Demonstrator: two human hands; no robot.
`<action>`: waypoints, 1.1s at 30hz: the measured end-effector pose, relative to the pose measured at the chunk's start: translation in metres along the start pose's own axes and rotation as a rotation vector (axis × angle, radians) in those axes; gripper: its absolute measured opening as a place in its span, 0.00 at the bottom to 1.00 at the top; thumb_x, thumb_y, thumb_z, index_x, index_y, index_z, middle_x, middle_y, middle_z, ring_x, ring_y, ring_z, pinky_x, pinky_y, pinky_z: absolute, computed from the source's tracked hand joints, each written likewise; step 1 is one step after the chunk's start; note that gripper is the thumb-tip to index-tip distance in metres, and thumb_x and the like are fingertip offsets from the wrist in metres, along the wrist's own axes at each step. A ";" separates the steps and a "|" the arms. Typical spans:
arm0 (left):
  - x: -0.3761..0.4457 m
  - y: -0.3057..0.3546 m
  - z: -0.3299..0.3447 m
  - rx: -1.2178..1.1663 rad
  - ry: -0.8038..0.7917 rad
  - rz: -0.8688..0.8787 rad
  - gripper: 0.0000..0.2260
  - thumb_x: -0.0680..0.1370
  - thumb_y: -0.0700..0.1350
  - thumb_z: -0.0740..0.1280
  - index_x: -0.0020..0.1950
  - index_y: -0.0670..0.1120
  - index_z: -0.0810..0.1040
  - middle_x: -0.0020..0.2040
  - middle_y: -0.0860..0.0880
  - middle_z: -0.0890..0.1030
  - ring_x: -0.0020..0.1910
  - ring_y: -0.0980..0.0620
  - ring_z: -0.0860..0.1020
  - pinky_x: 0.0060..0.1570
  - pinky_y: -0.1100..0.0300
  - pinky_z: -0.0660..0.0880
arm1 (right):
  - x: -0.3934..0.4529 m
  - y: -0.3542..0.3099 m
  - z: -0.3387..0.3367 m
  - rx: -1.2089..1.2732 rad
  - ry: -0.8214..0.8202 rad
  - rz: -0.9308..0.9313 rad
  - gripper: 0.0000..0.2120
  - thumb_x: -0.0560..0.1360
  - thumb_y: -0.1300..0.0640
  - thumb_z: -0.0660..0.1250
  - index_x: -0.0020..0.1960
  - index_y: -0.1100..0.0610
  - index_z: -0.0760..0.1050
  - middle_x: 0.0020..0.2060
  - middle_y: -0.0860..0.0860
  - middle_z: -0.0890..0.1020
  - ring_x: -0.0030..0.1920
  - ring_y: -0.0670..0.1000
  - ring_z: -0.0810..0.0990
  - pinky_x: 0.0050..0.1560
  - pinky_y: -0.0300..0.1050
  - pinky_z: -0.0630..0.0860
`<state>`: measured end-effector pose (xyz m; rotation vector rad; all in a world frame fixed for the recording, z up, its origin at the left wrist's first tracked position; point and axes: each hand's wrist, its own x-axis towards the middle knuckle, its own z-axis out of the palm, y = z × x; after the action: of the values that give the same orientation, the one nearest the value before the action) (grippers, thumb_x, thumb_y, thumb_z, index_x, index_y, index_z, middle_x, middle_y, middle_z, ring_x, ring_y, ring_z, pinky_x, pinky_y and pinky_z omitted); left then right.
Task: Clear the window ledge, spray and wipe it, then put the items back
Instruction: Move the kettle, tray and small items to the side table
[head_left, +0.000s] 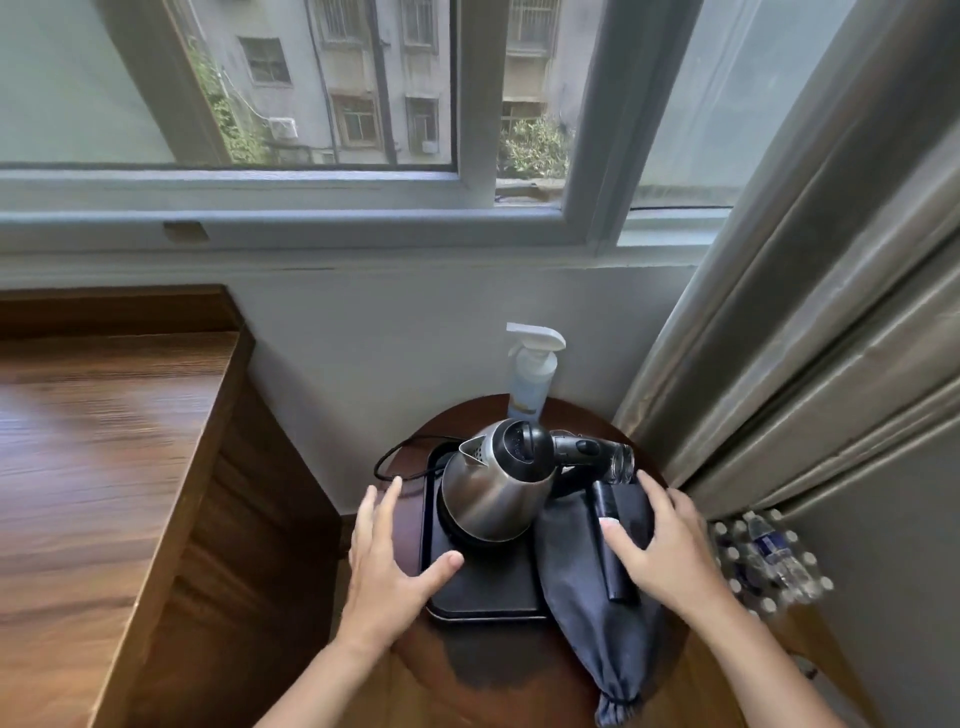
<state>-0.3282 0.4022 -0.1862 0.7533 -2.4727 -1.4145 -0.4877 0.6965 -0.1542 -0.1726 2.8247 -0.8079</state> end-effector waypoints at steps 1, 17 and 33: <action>-0.005 0.009 -0.014 -0.018 0.025 0.025 0.46 0.64 0.72 0.75 0.74 0.79 0.50 0.82 0.65 0.49 0.82 0.56 0.51 0.79 0.45 0.58 | -0.006 -0.018 -0.009 -0.002 0.038 -0.042 0.39 0.73 0.38 0.71 0.80 0.49 0.65 0.71 0.58 0.71 0.73 0.61 0.69 0.75 0.57 0.67; -0.070 0.079 -0.295 0.269 0.350 0.028 0.38 0.76 0.68 0.68 0.81 0.55 0.60 0.78 0.56 0.64 0.77 0.54 0.62 0.75 0.51 0.66 | -0.111 -0.358 0.002 -0.025 -0.046 -0.645 0.30 0.80 0.41 0.66 0.78 0.50 0.66 0.72 0.54 0.71 0.73 0.57 0.70 0.71 0.58 0.70; -0.134 -0.051 -0.560 0.359 0.509 -0.124 0.32 0.76 0.65 0.70 0.77 0.56 0.66 0.71 0.53 0.75 0.70 0.50 0.72 0.68 0.51 0.70 | -0.264 -0.614 0.160 -0.032 -0.204 -0.947 0.29 0.80 0.44 0.65 0.78 0.50 0.66 0.69 0.52 0.74 0.68 0.56 0.74 0.66 0.55 0.73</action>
<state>0.0301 0.0313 0.0747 1.1824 -2.3088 -0.6848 -0.1596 0.1400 0.0819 -1.5614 2.4672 -0.8085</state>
